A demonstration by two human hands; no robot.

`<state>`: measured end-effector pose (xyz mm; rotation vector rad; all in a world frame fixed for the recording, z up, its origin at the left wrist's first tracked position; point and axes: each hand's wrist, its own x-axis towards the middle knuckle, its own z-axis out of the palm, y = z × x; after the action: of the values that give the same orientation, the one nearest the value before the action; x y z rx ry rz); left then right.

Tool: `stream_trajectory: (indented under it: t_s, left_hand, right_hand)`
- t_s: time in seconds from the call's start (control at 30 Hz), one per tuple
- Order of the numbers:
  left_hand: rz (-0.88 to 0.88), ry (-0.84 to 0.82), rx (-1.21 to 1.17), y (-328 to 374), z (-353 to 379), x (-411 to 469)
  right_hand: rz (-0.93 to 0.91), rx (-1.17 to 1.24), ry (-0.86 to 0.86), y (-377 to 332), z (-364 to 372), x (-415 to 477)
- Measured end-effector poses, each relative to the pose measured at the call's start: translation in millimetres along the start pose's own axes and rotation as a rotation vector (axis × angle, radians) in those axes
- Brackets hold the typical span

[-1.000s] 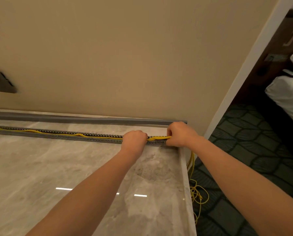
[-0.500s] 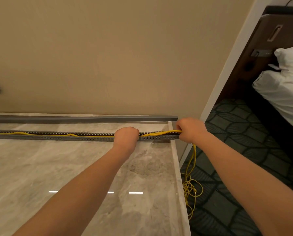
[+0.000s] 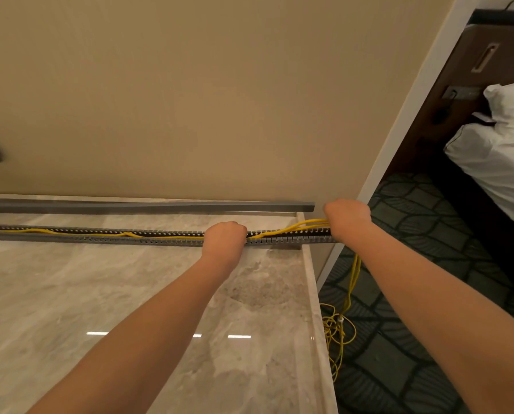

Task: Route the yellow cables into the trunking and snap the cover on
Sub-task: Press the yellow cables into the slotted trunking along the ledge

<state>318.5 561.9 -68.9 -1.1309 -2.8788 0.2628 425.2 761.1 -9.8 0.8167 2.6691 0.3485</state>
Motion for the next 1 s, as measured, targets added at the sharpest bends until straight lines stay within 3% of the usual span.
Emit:
stream_trajectory:
  t_s: [0.63, 0.83, 1.0]
  left_hand:
    - [0.009, 0.014, -0.004, -1, 2, 0]
    - [0.017, 0.026, -0.005, -2, 3, -1]
    - [0.031, 0.044, 0.001, -2, 4, -3]
  right_hand:
    - [-0.010, 0.118, -0.031, -8, -10, -2]
    - [-0.103, 0.175, 0.120, -21, -11, -2]
    - [-0.210, 0.265, 0.079, -33, -8, 2]
